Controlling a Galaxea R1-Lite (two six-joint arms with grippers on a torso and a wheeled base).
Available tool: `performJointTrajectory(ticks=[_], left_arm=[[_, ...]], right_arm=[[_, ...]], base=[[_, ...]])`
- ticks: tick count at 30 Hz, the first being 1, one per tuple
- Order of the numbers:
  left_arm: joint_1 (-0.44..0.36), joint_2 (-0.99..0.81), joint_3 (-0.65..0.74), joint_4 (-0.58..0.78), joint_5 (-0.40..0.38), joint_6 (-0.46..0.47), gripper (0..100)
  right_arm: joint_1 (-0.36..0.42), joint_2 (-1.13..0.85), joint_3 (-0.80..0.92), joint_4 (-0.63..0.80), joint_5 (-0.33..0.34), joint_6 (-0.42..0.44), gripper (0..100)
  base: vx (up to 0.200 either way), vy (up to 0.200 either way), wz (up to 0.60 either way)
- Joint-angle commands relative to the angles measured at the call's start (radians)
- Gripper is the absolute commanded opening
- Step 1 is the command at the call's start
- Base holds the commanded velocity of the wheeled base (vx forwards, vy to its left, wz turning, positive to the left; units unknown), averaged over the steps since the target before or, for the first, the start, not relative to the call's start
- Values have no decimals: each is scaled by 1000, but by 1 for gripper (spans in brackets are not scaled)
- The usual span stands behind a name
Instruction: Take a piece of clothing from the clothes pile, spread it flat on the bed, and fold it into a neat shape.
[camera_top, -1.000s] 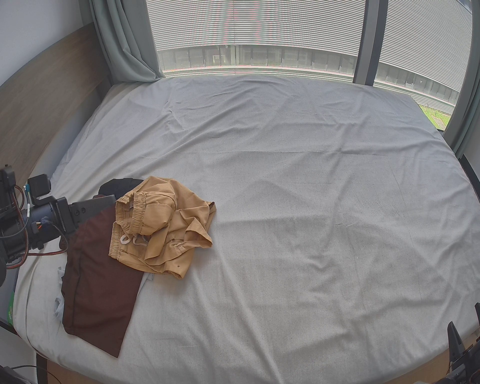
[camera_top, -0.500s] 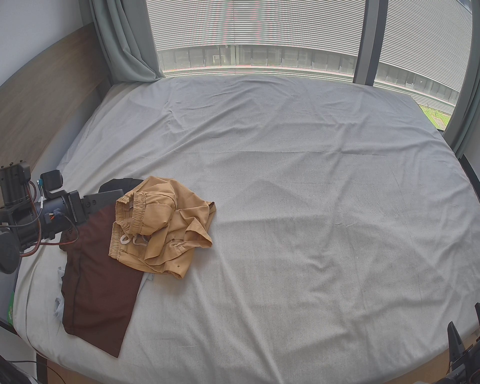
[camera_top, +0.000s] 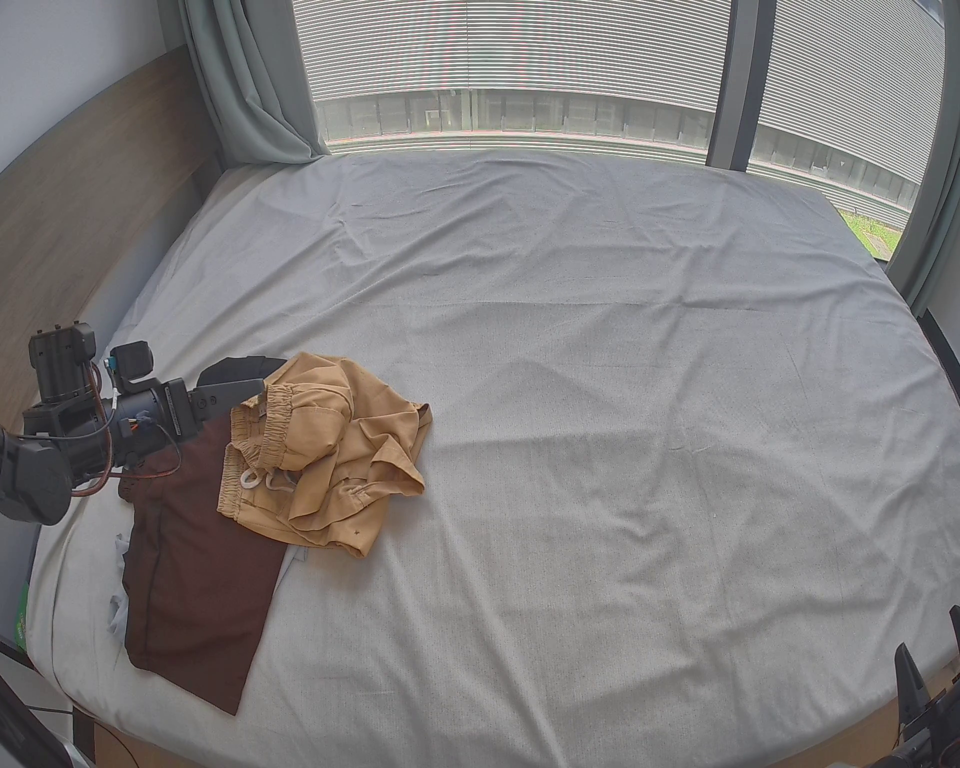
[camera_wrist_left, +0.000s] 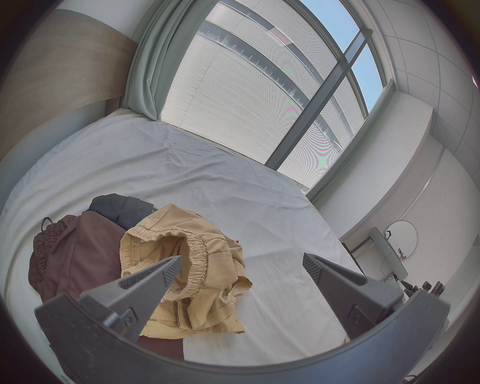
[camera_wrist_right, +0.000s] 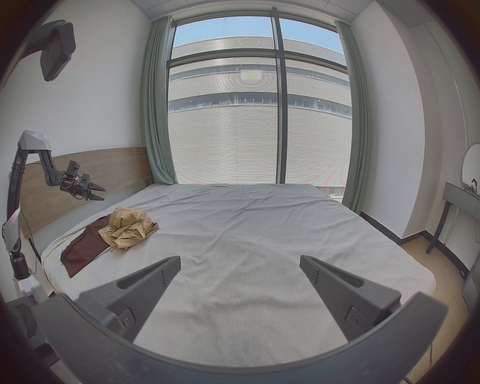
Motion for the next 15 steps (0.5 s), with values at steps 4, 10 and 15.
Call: performJointTrajectory(ticks=[4, 10, 15], left_arm=[[-4, 114, -37, -33, 1, -2, 100], [-8, 178, -85, -39, 10, -2, 100], [-18, 213, -102, -47, 9, -2, 100]], right_arm=[[0, -16, 15, 0, 0, 0, 100], [0, -16, 15, 0, 0, 0, 100], [0, -15, 15, 0, 0, 0, 100]], base=[[0, 0, 0], [0, 0, 0], [0, 0, 0]])
